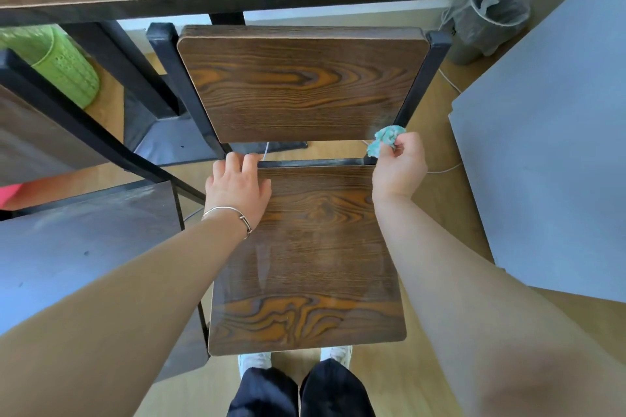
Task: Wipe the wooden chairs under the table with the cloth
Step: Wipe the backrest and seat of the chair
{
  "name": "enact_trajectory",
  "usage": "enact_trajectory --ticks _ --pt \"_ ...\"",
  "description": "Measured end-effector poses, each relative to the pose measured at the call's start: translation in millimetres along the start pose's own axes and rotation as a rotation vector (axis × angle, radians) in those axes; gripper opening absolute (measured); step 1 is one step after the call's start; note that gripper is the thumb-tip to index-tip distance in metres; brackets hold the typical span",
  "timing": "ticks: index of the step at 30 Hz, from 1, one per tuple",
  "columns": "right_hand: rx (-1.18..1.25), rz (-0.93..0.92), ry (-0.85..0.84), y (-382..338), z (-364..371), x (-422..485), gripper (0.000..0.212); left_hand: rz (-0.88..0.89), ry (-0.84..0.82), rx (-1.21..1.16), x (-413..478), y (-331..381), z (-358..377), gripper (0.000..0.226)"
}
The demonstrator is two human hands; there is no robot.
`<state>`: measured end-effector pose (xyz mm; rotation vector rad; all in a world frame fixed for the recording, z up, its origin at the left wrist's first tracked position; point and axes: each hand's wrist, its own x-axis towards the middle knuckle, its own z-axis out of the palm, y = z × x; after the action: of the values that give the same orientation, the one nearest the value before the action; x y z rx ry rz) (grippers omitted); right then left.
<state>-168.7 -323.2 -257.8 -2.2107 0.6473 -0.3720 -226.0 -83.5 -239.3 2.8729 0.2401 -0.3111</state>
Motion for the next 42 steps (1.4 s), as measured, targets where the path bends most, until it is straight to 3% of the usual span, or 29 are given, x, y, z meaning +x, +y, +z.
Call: enact_trajectory --ticks 19,24,29,33,42 --pt "0.089 -0.256 -0.353 -96 126 -132 0.011 -0.196 0.003 -0.048 -24 -98 -9 0.045" --pt "0.085 -0.185 -0.576 -89 114 -139 0.012 -0.213 -0.005 -0.034 -37 -111 -7 0.042" --pt "0.104 0.056 -0.744 -58 85 -135 0.011 -0.203 -0.029 -0.023 -43 -101 -2 0.042" --pt "0.119 0.166 -0.747 -26 64 -120 0.021 -0.154 -0.053 -0.029 -43 -84 8 0.044" --pt "-0.007 0.132 -0.730 37 25 -80 0.056 -0.083 -0.095 -0.034 -38 -36 38 0.047"
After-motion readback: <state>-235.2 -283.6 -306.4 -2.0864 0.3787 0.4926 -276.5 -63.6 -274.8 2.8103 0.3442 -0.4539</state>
